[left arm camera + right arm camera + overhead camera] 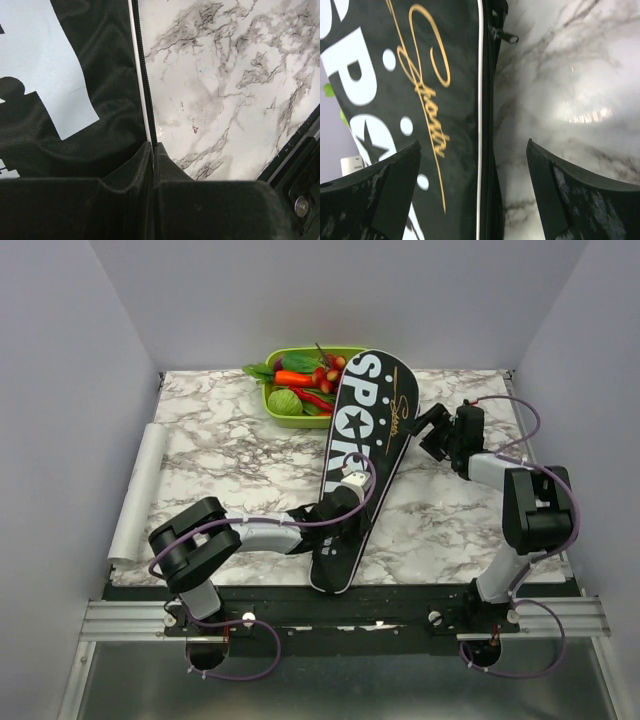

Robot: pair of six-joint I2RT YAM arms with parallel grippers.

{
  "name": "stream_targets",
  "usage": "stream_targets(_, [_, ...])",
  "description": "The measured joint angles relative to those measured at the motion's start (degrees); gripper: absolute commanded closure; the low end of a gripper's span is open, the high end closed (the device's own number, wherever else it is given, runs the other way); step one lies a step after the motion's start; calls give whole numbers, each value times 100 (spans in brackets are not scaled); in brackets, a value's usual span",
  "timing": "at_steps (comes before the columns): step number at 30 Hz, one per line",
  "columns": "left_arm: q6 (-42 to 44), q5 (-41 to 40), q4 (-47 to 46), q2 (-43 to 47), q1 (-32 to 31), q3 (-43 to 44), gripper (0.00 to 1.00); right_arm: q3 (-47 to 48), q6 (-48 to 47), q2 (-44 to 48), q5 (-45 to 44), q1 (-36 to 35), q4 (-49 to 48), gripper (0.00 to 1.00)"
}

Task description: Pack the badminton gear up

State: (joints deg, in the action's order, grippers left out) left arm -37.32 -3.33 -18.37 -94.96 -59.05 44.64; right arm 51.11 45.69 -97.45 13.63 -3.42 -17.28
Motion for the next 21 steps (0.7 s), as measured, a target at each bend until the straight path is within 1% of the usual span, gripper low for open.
stream_targets(6, [-24,72,-184,-151,96,-37,89,673,264,-1056,431,92,-422,13])
stream_targets(10, [-66,175,-424,-140,160,-181,89,1150,474,-1641,719,92,-636,21])
stream_targets(13, [-70,221,-564,-98,190,-295,89,1287,643,-1888,946,92,-844,42])
stream_targets(14, [-70,234,-590,-76,203,-334,89,1309,715,-1943,1029,92,-953,56])
stream_targets(16, [-70,247,-638,-28,223,-411,89,1322,881,-2033,1196,92,-1215,69])
stream_targets(17, [-72,249,-654,-2,232,-452,89,1320,964,-2052,1276,92,-1316,83])
stream_targets(18, [-74,251,-686,33,232,-507,89,1303,1021,-2057,1346,98,-1386,94])
stream_targets(19, [-81,251,-717,83,243,-566,89,1259,1082,-2057,1403,118,-1491,99])
stream_targets(21, [-85,258,-726,199,245,-682,89,1128,1252,-1998,1429,144,-1681,99])
